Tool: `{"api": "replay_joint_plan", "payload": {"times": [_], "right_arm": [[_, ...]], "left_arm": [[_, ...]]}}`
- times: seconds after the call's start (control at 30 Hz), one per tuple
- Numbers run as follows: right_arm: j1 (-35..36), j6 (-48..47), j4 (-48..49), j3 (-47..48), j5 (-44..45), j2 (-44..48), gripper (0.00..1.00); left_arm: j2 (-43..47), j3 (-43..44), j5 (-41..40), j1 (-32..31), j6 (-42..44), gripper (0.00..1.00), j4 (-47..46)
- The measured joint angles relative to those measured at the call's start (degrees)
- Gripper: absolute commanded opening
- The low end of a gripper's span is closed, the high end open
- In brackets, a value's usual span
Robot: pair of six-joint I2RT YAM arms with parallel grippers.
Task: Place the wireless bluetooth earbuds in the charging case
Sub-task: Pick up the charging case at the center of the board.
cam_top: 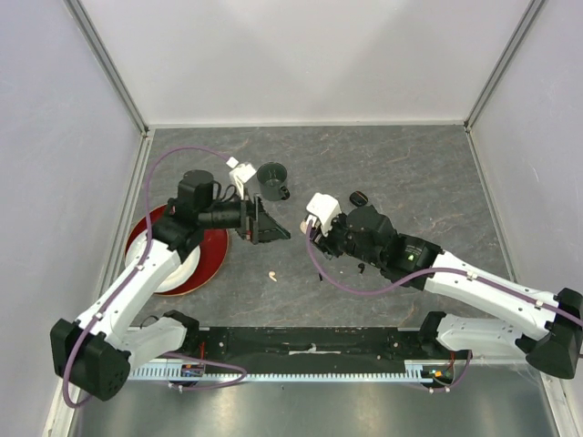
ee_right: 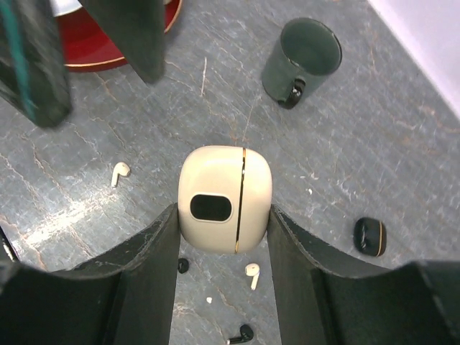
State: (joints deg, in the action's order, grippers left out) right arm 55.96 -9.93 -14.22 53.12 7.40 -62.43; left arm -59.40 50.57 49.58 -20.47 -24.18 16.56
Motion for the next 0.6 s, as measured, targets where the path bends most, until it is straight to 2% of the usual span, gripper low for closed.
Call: {"api": "replay_joint_plan", "payload": {"times": [0.17,0.6], "right_arm": [[2.4,-3.7,1.6,-0.2,0.5,1.3,0.00],[5.2,-6.3,3.1,-0.7,-1.1,2.4,0.00]], "left_arm": [[-3.1,1.2,-2.4,-5.4,0.0,0.98,0.1],[-3.9,1.2,-6.1,-6.4,-1.6,0.94,-1.6]]}}
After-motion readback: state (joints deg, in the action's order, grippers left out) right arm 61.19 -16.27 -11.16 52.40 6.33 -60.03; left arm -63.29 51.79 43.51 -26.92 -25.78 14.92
